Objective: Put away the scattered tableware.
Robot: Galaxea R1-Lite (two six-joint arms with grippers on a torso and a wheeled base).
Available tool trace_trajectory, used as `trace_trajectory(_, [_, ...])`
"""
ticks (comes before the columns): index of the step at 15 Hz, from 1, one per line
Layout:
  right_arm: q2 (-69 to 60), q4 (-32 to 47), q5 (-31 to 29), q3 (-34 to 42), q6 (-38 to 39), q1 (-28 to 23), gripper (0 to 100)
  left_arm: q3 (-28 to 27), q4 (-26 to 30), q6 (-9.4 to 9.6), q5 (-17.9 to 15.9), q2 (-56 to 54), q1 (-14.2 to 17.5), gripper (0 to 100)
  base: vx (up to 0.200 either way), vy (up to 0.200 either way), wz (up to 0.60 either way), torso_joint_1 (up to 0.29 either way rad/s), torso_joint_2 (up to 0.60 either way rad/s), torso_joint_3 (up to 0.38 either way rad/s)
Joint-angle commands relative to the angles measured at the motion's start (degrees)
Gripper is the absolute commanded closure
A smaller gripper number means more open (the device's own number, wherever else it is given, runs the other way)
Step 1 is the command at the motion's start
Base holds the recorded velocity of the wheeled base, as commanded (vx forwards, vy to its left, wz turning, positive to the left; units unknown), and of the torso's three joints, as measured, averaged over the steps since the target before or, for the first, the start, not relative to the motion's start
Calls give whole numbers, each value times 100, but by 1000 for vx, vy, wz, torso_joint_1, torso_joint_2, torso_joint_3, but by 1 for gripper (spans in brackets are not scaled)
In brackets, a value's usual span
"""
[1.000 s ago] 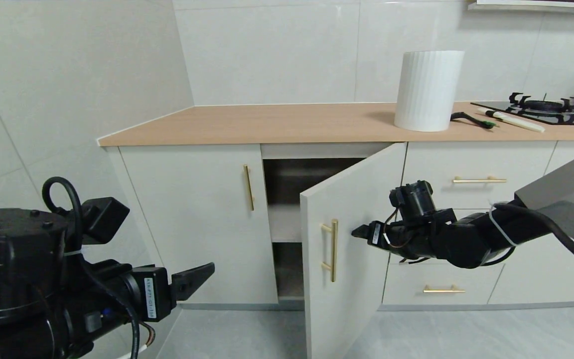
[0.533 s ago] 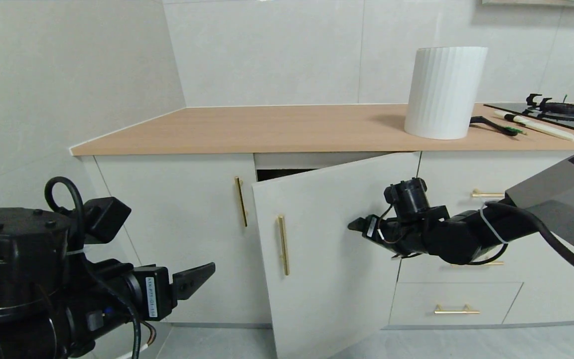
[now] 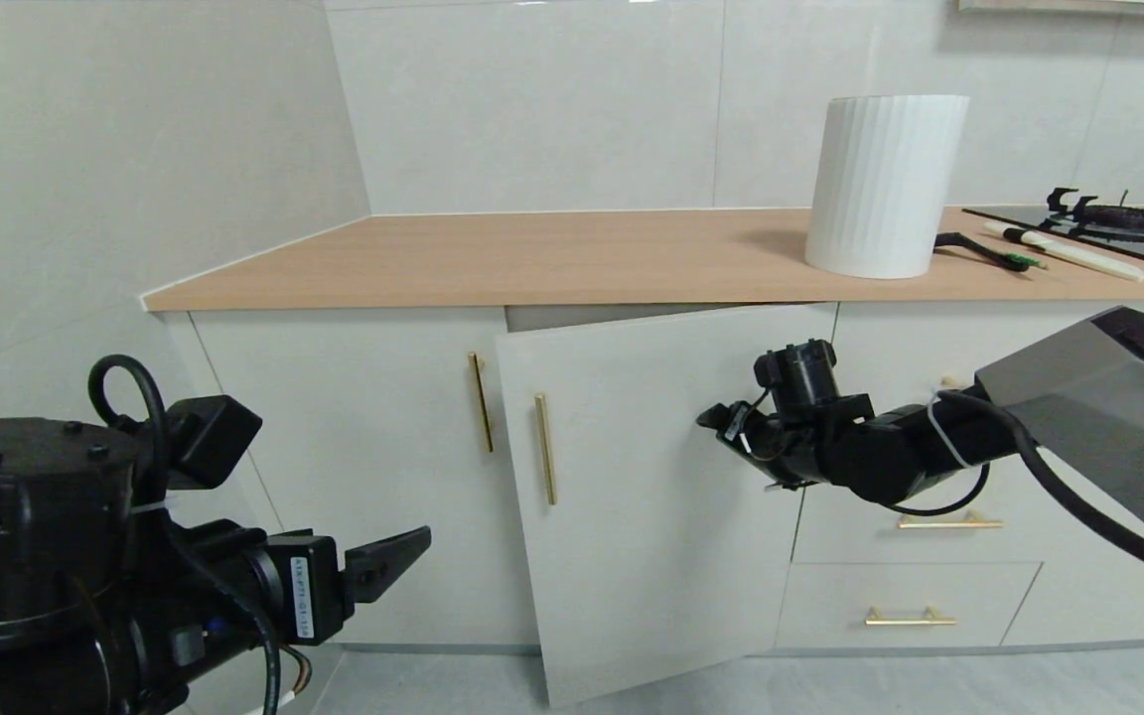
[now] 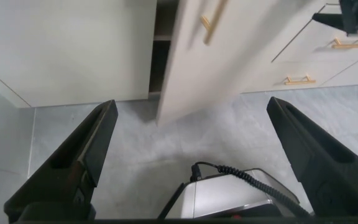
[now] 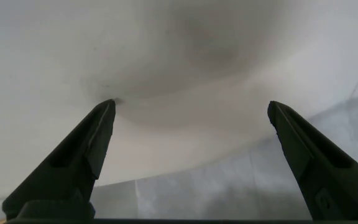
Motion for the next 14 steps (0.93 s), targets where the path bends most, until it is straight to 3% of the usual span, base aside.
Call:
trace_trajectory(1, [213, -3, -78, -196, 28, -73, 0, 1, -1, -1, 1, 10, 2, 0, 0, 0, 0, 0, 0, 0])
trace_trajectory(5, [423, 23, -447, -565, 309, -267, 0, 1, -1, -1, -7, 36, 2, 0, 0, 0, 0, 0, 0, 0])
trace_trajectory(14, [520, 23, -605, -671, 353, -311, 0, 1, -1, -1, -7, 36, 2, 0, 0, 0, 0, 0, 0, 0])
